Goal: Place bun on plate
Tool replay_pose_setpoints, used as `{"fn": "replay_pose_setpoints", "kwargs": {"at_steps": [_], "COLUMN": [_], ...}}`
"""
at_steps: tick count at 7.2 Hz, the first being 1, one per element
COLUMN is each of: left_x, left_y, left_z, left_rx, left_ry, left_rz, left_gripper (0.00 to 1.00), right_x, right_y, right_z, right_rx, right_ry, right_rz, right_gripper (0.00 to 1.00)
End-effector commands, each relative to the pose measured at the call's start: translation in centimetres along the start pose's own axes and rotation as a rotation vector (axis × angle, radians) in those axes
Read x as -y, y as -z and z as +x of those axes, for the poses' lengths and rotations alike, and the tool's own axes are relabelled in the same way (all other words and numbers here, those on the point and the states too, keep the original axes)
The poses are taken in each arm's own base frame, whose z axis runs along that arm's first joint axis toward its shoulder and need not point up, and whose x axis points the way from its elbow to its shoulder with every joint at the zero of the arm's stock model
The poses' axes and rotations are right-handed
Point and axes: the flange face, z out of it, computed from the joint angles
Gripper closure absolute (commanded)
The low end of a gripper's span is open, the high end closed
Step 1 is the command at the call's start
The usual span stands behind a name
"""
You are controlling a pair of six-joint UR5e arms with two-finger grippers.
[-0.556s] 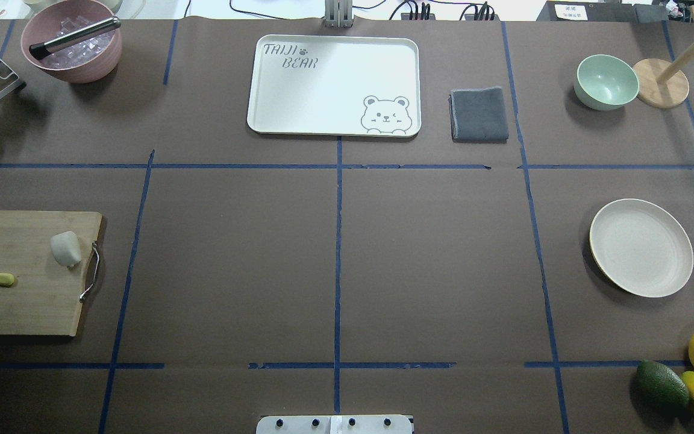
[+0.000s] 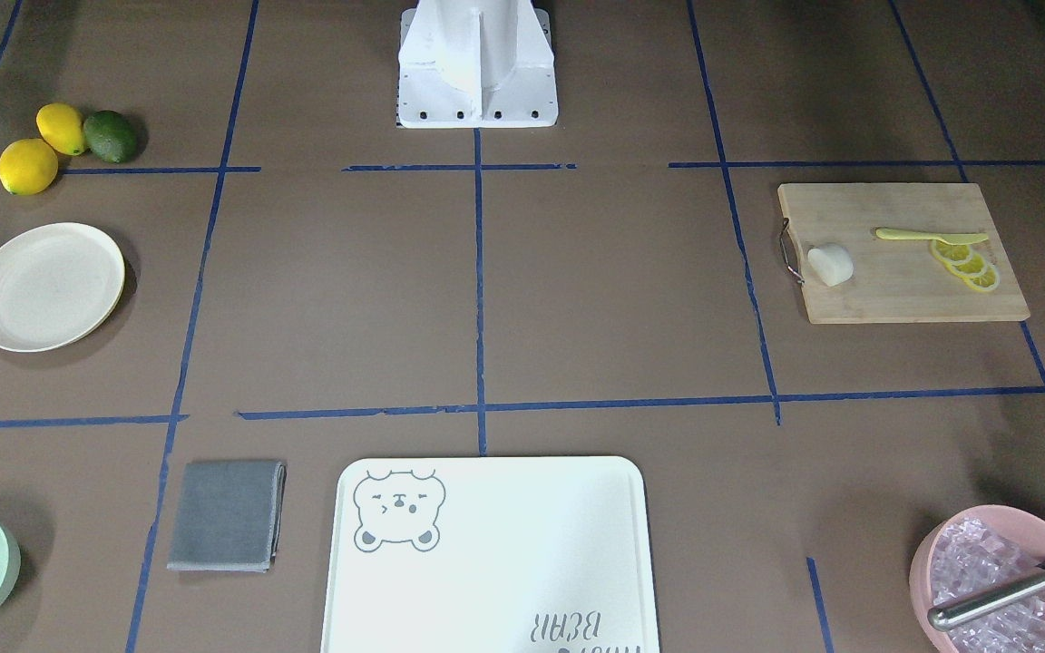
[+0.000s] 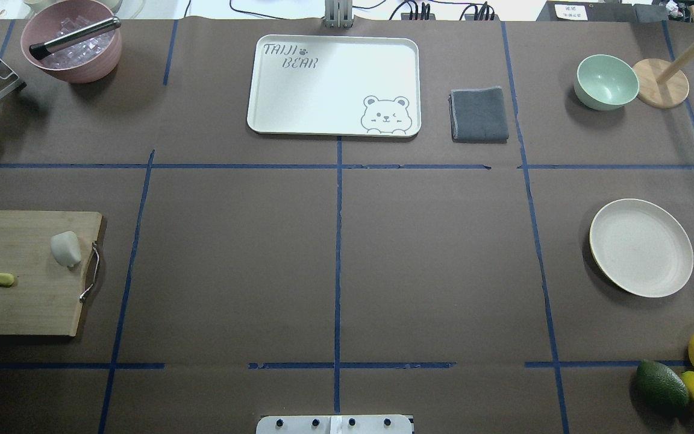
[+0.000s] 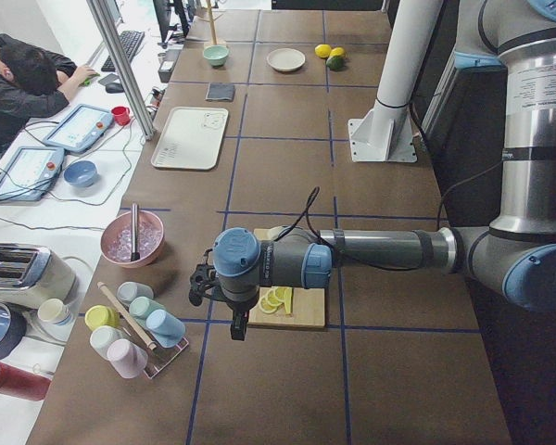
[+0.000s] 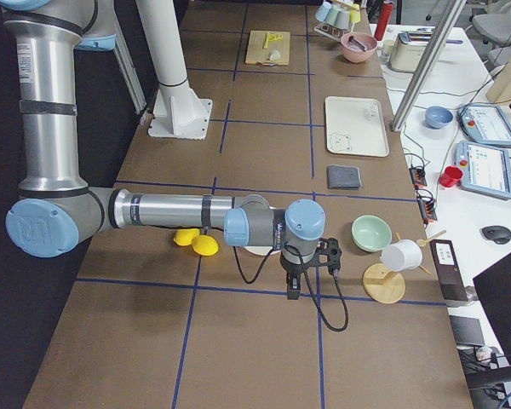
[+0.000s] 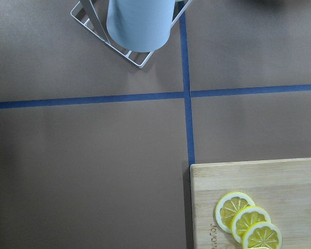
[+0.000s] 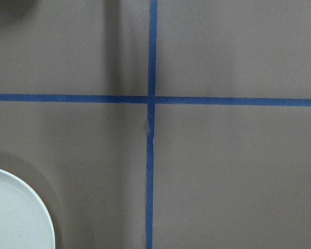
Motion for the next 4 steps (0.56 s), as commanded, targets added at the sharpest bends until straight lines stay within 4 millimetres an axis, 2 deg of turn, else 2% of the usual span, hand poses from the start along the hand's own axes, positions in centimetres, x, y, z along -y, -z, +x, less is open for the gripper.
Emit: {"fn": "replay_pose_setpoints", "kwargs": {"at_steps": [1,2,4], "left_x": [0.1,0.1,0.3], "left_y": [0.2,0.2,0.6], "left_z": [0.2,0.3,0.6], "left_rx": [0.0,0.0,0.001], "left_ry": [-0.004,-0.004,-0.006], "left_rz": [0.005,0.005,0.013], "left_gripper": [0.0,0.0,0.0], "right_x": [0.3,0.7,-2.0], "right_y": [-0.9,-2.4,-5.8], "right_z": [-1.9,-4.5,-6.6], "right_rx": [0.016,0.024,0.068], "right_ry": [-0.059,-0.075,-0.083], "right_rz": [-0.007,-0.001,0.062], "right_gripper": [0.0,0.0,0.0]}}
